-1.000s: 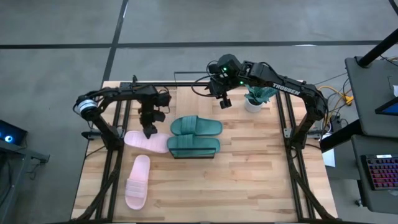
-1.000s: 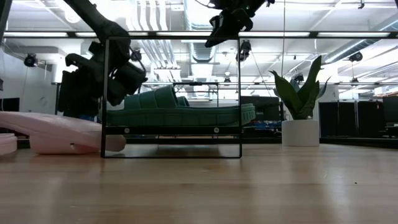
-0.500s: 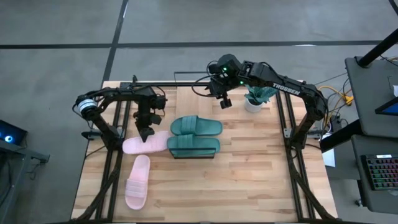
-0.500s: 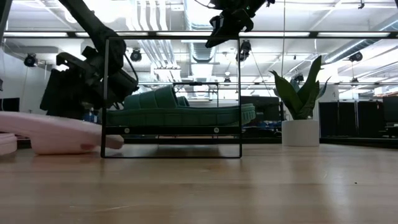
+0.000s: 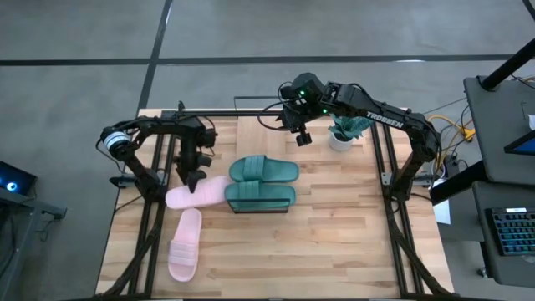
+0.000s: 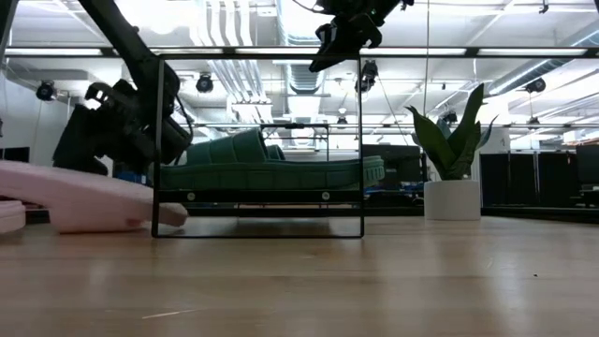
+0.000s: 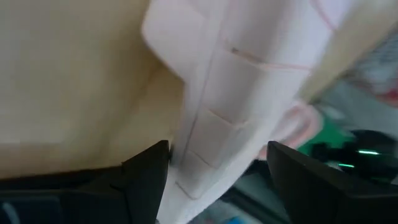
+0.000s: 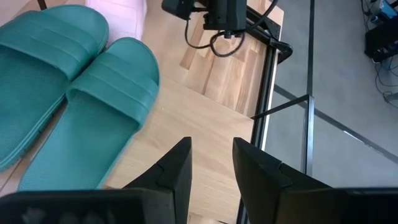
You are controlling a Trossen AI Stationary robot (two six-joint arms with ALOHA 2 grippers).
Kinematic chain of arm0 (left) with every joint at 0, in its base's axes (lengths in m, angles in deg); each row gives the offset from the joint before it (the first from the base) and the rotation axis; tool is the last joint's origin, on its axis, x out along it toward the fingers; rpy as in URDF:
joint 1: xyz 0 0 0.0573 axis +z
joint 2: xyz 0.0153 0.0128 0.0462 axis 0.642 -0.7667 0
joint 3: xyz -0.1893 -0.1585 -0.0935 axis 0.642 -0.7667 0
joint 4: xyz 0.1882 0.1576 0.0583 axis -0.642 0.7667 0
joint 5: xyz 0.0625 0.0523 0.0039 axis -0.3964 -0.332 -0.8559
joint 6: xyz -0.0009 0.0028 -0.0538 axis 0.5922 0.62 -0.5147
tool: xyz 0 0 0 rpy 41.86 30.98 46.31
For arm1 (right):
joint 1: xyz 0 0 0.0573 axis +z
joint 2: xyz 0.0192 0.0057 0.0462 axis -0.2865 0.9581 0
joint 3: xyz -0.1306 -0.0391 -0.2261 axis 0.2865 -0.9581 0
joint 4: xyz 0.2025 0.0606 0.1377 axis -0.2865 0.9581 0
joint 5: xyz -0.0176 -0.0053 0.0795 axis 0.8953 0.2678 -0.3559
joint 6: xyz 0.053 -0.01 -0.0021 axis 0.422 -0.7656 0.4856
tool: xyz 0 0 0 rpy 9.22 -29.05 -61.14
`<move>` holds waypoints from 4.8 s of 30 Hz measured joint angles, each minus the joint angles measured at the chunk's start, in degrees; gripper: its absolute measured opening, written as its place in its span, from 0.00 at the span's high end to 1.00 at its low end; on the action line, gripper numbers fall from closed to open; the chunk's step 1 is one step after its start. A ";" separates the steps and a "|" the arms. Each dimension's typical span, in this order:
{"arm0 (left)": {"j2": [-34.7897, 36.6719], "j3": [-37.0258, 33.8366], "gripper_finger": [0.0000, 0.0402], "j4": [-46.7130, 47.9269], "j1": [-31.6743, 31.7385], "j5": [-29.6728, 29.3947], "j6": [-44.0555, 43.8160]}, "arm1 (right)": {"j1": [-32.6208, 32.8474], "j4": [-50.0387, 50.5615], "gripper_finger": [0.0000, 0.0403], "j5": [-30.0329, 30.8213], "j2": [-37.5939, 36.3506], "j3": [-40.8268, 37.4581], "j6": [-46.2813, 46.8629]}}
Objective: Pick and place slides into the shelf
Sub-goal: Put the top pink slipper on the shelf
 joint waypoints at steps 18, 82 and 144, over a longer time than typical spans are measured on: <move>-0.02 -1.25 0.36 -0.69 -0.06 2.46 -4.56 | 0.00 1.07 0.73 0.00 0.00 -0.02 0.00; 5.36 14.00 0.90 11.43 -0.32 -2.74 -11.50 | 0.00 0.96 0.73 0.00 0.02 -0.02 -0.37; 32.70 28.36 0.90 -25.67 -4.74 -15.41 -0.78 | 0.53 -5.34 0.73 -8.31 -4.16 -0.02 3.69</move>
